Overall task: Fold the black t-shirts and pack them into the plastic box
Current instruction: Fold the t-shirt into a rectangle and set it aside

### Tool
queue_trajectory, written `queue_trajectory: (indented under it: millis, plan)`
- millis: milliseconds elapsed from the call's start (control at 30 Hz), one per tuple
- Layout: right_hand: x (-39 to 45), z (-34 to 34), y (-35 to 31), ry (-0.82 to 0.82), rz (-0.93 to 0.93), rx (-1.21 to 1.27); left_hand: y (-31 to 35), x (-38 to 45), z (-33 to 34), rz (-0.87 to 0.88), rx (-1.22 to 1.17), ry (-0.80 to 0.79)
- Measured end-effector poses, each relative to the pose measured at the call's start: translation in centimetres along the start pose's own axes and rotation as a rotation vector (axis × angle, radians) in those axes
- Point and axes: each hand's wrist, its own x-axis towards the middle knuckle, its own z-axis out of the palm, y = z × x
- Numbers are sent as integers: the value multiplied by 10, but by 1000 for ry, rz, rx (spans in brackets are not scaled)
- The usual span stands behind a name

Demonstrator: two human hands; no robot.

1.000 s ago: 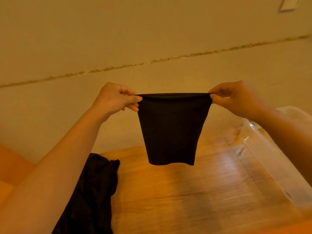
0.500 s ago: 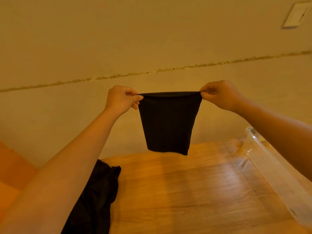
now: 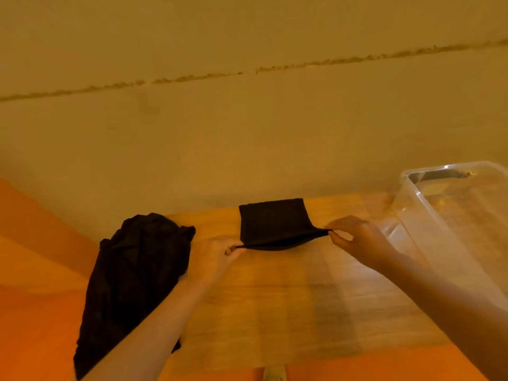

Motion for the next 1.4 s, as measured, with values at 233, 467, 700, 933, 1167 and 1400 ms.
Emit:
queue_trajectory:
  millis: [233,467,700,933,1167,1400]
  plan:
    - [-103,60,17,-105,-64,-110,-27,-96,81,81,139,-25]
    - [-142,74,26,-62,-186,-264,-19,-126,110,129,333,-73]
    - [-157,78,41,-46,-257,-333,-2,-135,145,44,436,-196]
    - [-194,72,36,-80,-237,-339,14,-195,154,25,505,-175]
    - [-206,71,13,-9,-160,-210,33,-191,146,-3,279,25]
    - [-127,117,-19,-147,19,-213,44,-106,175,-58,220,-56]
